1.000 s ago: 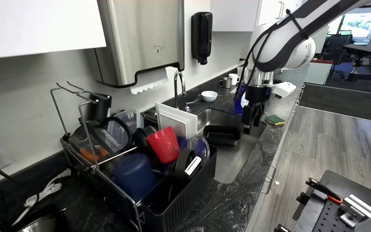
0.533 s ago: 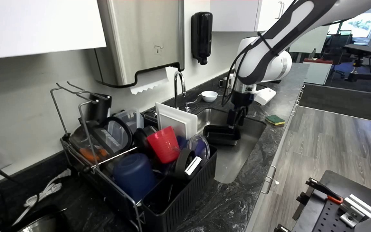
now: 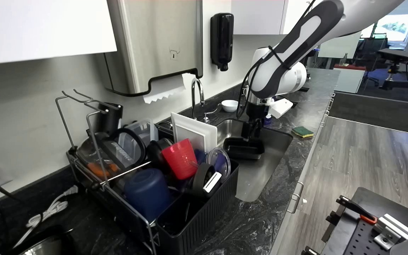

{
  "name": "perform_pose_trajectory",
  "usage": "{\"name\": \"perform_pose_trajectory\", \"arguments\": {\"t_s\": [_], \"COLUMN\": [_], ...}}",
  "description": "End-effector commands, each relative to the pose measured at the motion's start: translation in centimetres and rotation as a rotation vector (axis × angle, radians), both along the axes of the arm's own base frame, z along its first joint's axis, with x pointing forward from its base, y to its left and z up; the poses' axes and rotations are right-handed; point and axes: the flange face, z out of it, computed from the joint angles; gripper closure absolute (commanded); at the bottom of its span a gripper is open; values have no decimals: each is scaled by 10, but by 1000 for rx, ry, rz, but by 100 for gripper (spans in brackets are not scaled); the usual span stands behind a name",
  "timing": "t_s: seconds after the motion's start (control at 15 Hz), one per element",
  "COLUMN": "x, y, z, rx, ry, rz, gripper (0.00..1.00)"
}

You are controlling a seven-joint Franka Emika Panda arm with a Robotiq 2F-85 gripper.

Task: Move the black bowl from the sink to on the plate dryer

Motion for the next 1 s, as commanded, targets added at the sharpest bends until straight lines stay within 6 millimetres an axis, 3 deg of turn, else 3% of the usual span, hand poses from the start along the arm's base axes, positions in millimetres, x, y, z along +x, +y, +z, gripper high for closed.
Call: {"name": "perform_pose_trajectory", "arguments": {"t_s": [0.0, 0.4, 0.73, 0.93], "x": [0, 3, 19, 31], "y": [0, 8, 24, 21], "z": [0, -6, -33, -56], "rx": [0, 11, 20, 13], "ry": [0, -37, -114, -157], "rz": [0, 27, 68, 106], "gripper": [0, 0, 0, 0]}}
